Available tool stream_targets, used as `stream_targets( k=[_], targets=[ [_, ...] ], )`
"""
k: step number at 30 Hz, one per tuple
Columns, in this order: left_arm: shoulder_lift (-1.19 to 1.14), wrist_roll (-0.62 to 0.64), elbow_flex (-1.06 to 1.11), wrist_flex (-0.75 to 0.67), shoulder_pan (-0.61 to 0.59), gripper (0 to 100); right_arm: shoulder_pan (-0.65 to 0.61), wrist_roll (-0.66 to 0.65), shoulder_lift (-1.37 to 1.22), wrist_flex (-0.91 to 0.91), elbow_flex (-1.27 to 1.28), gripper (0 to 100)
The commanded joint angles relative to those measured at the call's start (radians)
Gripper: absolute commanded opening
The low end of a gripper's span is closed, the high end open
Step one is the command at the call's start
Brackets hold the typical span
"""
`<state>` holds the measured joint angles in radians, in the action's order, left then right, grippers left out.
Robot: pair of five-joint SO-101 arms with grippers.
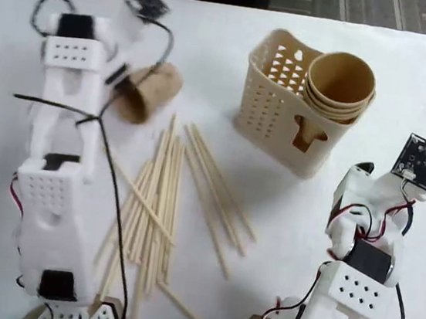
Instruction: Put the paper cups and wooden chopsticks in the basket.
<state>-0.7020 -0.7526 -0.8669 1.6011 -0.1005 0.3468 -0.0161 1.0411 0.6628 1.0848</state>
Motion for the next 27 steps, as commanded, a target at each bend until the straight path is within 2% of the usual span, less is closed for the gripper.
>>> stream_targets(
  k=[1, 5, 11, 17, 21, 23, 27],
  targets=[
    [0.077, 0.005, -0.040, 0.069, 0.074, 14, -0.008, 0.009, 0.016, -0.018, -0.014, 18.0],
    [0.082, 0.086, -0.040, 0.086, 0.114, 11, -0.008, 0.009, 0.016, -0.018, -0.014, 18.0],
    [0.068, 0.086, -0.015, 0.068, 0.105, 9, -0.008, 0.008, 0.016, -0.016, -0.012, 18.0],
    [0.010, 0.095, 0.031, -0.068, 0.082, 9, -0.010, -0.015, 0.016, -0.016, -0.011, 18.0],
    [-0.005, 0.181, 0.023, -0.127, 0.087, 7, -0.010, -0.015, 0.016, -0.016, -0.011, 17.9],
    [0.002, 0.189, 0.021, -0.133, 0.096, 2, -0.010, -0.017, 0.016, -0.016, -0.011, 17.9],
    [0.051, 0.192, 0.021, -0.095, 0.124, 2, -0.010, -0.017, 0.016, -0.016, -0.011, 17.8]
  ],
)
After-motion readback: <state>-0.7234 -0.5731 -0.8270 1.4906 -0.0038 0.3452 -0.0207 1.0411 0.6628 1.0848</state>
